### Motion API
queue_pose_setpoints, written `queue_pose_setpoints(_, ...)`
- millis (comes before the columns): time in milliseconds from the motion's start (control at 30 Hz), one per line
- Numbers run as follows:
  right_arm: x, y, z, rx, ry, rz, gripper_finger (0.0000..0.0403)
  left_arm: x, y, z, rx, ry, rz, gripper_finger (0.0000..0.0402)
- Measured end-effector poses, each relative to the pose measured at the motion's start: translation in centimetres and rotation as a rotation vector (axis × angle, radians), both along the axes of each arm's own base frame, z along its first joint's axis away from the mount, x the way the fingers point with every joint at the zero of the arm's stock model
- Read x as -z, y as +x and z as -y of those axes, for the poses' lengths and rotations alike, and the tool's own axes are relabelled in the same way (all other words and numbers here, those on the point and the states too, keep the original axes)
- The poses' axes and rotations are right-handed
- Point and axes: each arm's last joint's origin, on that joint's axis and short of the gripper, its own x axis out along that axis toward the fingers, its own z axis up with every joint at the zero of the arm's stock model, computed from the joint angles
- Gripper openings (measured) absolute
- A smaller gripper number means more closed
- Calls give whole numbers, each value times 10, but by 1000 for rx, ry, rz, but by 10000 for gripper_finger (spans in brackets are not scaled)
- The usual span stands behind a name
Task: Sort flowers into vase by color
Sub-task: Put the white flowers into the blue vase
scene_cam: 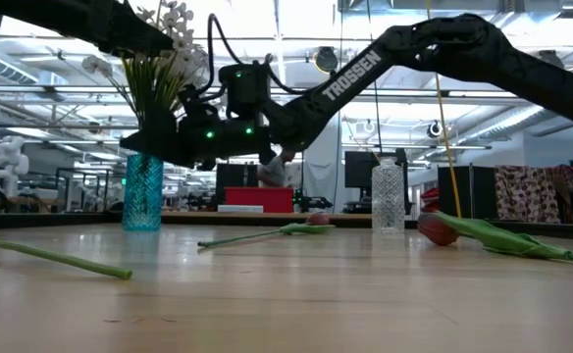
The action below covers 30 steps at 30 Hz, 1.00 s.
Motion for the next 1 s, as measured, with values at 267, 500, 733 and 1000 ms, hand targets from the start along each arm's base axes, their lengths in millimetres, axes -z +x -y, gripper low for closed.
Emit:
queue_pose_setpoints(267, -1, 1, 6, 13, 8, -6, 274, 0, 0, 0, 4, 2, -4, 288)
queue_pose_setpoints(500, 0, -1, 15, 31, 36, -17, 191, 0, 0, 0, 5, 2, -4, 288)
queue_pose_setpoints(733, -1, -1, 15, 34, 36, -17, 138, 0, 0, 0, 5, 2, -4, 288)
queue_pose_setpoints(1000, -2, -1, 15, 35, 37, -37, 157, 0, 0, 0, 5, -5, 4, 288)
